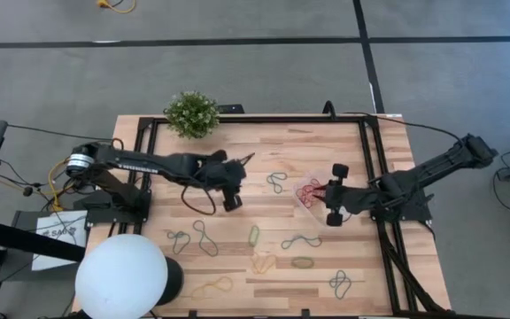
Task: Pick and place items into bin
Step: Put the yellow rubber band into the transparent bin
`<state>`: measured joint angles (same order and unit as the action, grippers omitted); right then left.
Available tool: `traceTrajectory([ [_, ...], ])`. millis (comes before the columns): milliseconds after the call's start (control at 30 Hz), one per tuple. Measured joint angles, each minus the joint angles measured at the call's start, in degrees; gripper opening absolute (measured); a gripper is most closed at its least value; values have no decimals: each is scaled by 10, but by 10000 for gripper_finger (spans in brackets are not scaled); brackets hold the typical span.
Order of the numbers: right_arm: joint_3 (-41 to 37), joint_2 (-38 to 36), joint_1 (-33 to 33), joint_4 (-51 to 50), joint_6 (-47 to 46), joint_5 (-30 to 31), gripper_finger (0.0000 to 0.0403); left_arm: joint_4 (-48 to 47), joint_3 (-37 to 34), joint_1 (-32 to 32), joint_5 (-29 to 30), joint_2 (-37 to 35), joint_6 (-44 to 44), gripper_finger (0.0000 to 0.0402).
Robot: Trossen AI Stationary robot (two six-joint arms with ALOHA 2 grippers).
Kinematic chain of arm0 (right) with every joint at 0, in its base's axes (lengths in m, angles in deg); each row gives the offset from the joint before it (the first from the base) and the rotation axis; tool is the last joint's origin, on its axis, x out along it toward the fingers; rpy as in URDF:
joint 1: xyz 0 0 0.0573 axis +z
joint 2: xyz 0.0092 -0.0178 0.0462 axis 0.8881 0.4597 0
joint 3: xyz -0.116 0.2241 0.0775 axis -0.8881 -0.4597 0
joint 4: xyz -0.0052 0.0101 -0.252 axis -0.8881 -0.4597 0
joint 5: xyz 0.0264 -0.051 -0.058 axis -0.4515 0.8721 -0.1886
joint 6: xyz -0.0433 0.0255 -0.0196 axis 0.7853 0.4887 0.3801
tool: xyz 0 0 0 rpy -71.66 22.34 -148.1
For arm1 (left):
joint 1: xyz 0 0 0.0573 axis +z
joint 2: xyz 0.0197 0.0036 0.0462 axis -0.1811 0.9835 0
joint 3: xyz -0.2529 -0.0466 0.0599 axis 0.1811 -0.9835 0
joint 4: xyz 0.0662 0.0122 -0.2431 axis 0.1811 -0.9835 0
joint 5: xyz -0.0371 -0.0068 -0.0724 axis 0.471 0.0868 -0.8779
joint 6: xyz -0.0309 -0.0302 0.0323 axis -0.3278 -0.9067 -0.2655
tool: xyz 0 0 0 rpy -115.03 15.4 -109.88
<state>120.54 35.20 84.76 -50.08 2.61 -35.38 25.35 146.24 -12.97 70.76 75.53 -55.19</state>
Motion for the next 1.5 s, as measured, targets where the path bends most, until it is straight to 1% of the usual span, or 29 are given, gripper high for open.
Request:
traceTrajectory([
  [67,-4,-2,8,16,3,-24,81,40,-16,-20,-32,4,25,126],
  [133,-5,-2,17,36,15,-49,81,102,-33,-40,-72,14,50,126],
  [200,-5,4,26,65,30,-62,81,139,-41,-59,-104,28,53,126],
  [367,-5,15,41,109,65,-65,81,190,-41,-98,-142,54,31,126],
  [533,-5,14,48,123,76,-65,81,229,-41,-129,-154,63,22,126],
  [633,-5,13,48,136,90,-65,81,291,-39,-141,-192,85,22,126],
  [733,-5,21,48,182,123,-65,81,331,-40,-149,-220,117,24,126],
  [833,-4,32,48,237,159,-65,81,338,-41,-152,-229,144,20,126],
  [967,-5,48,48,275,180,-65,81,346,-41,-151,-236,179,5,126],
  [1033,-5,54,47,274,180,-65,81,362,-40,-152,-241,197,1,126],
  [1200,-5,79,47,280,180,-65,81,369,-40,-158,-273,235,-2,126],
  [1267,-5,91,47,282,180,-65,81,386,-40,-163,-291,246,-1,126],
  [1333,-5,103,47,282,180,-65,81,388,-40,-172,-304,249,6,126],
  [1500,-5,135,47,297,170,-65,81,393,-40,-194,-305,249,15,126],
])
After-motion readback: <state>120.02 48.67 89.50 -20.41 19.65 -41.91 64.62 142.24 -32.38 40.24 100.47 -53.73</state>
